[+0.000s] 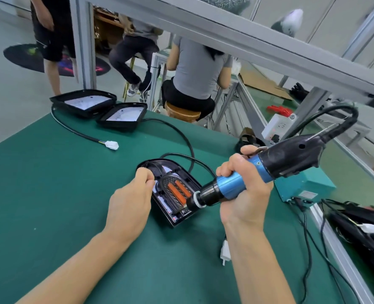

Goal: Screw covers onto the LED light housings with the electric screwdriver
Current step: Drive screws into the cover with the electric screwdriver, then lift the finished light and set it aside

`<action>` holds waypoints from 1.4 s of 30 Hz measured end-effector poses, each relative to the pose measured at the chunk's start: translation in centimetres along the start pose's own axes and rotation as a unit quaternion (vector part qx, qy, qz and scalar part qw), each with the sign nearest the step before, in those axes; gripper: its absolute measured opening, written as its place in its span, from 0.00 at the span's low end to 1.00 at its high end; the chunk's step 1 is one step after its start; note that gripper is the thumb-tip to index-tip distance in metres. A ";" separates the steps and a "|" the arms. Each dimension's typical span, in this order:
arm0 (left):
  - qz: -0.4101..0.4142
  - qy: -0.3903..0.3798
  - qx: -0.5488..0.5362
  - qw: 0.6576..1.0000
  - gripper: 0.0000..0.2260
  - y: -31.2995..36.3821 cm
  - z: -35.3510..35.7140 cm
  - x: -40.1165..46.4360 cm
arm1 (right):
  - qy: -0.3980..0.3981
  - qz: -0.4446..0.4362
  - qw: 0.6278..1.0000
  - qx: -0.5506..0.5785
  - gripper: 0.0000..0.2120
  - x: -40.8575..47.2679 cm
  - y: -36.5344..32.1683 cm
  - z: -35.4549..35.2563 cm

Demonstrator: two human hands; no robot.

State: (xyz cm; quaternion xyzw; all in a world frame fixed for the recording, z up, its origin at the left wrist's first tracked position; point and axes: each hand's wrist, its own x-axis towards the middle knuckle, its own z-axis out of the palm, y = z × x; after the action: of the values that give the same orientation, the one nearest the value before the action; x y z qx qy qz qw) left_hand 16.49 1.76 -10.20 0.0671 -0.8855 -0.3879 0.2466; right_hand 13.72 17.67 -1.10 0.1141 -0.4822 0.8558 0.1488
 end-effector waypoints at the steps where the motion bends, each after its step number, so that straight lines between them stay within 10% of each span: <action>1: 0.000 0.000 -0.004 1.000 0.04 0.0 0.0 0.0 | -0.001 0.001 1.000 -0.003 0.13 0.0 0.0 0.0; 11: -0.010 0.008 -0.005 1.000 0.06 0.2 0.1 0.1 | -0.030 0.006 0.999 -0.021 0.14 -0.2 0.0 0.6; 27: -0.108 0.053 0.087 0.989 0.04 -3.4 -2.4 1.4 | 0.147 0.011 0.979 -0.140 0.10 3.9 -10.0 -8.0; 38: -0.119 -0.029 0.174 0.977 0.16 -2.4 -1.8 2.5 | 0.150 0.281 0.816 -0.483 0.19 6.7 -5.5 -18.5; 42: -0.163 -0.035 0.105 0.980 0.20 -1.4 -1.5 2.4 | 0.106 0.301 0.687 -0.653 0.28 6.8 -3.7 -19.8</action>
State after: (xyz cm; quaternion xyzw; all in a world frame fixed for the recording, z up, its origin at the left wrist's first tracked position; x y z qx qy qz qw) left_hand 15.06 -0.91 -9.40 0.2224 -0.9068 -0.3295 0.1405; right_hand 7.68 37.44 -5.95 -0.2550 -0.9084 0.3299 -0.0297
